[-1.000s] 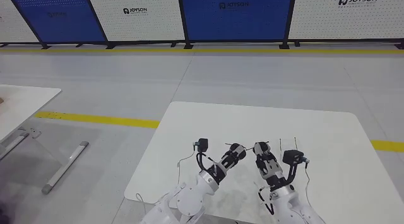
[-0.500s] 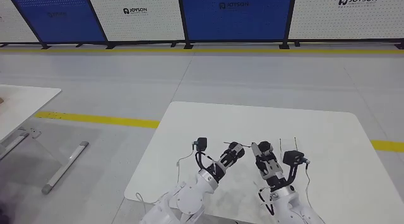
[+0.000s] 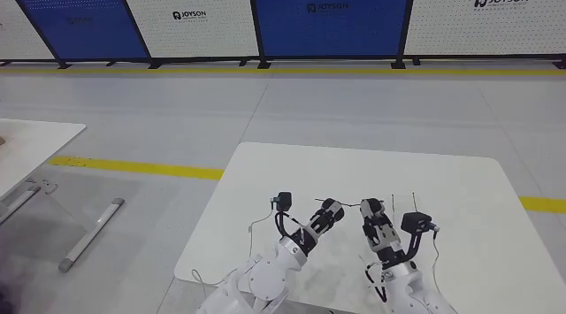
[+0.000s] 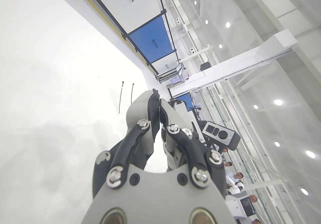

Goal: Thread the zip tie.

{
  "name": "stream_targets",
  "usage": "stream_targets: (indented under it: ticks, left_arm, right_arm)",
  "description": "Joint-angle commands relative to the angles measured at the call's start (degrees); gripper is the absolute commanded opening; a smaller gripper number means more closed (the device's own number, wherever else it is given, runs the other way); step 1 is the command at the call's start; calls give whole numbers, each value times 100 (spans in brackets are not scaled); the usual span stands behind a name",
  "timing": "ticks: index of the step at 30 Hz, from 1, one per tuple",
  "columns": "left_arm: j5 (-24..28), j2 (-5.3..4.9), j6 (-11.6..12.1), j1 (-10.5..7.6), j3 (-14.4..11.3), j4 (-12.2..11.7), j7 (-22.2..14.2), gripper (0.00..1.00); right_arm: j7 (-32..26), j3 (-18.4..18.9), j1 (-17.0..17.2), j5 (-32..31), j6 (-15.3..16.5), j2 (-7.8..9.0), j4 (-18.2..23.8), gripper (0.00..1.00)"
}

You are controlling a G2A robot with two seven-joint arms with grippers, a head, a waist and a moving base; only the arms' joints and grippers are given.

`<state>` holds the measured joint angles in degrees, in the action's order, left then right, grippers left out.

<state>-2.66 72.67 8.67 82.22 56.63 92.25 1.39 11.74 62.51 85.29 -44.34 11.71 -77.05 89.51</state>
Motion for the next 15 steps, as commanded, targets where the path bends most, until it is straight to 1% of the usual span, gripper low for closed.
stream_targets:
  ticks: [1,9,15]
  left_arm:
    - [-3,3,-2,0,3,8,5,0]
    - [-27,18,3,4,-23,61,-31,0]
    - [-48,30,-5,-5,-49,69,-57,0]
  right_arm:
    - [-13,5,-2,-15,3,-2,1,0]
    - [-138,2,-24,-105,36,-6,8,0]
    - [-260,57,-45,25,176,-4,-16,0]
